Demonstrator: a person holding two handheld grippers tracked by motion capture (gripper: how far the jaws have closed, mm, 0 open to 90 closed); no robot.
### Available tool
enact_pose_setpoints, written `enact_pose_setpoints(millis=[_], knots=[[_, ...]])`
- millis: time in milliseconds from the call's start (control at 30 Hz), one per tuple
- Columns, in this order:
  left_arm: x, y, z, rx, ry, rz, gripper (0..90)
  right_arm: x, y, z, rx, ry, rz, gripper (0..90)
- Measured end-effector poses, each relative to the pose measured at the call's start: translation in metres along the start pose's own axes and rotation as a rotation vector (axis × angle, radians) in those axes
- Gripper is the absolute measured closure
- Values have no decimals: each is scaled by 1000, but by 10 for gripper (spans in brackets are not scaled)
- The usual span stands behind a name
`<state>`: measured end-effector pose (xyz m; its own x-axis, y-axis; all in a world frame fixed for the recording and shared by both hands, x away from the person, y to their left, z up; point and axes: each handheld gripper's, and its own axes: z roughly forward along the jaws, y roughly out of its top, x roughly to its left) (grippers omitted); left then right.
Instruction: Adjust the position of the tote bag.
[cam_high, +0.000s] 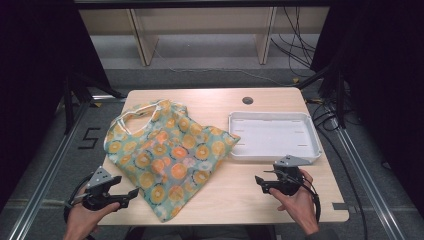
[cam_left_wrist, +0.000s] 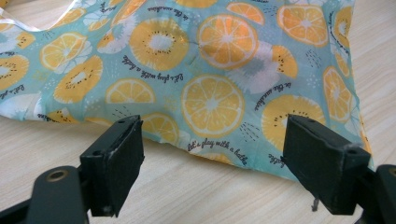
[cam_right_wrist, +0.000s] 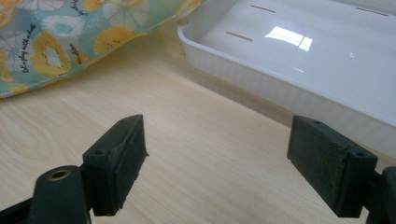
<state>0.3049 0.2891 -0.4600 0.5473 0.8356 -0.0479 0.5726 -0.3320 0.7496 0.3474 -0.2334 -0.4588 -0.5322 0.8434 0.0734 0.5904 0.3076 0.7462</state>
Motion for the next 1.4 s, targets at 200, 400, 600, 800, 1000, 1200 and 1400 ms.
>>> enact_pose_setpoints(millis=[200,400,600,800,1000,1200,1400], knots=[[-2,0,2,-18,6,-15,199,2,0,2,3,19,7,200],[2,4,0,-12,28,15,199,4,1,3,-2,22,12,200],[15,12,-1,-27,79,7,201,4,9,8,-15,40,-50,210],[41,27,19,11,94,16,213,6,22,14,-41,65,-81,221],[57,33,46,46,79,-6,225,12,38,22,-51,84,-113,222],[67,36,62,100,26,45,216,23,58,39,-45,108,-153,219],[71,36,72,120,-11,59,215,30,79,55,-41,106,-183,204]])
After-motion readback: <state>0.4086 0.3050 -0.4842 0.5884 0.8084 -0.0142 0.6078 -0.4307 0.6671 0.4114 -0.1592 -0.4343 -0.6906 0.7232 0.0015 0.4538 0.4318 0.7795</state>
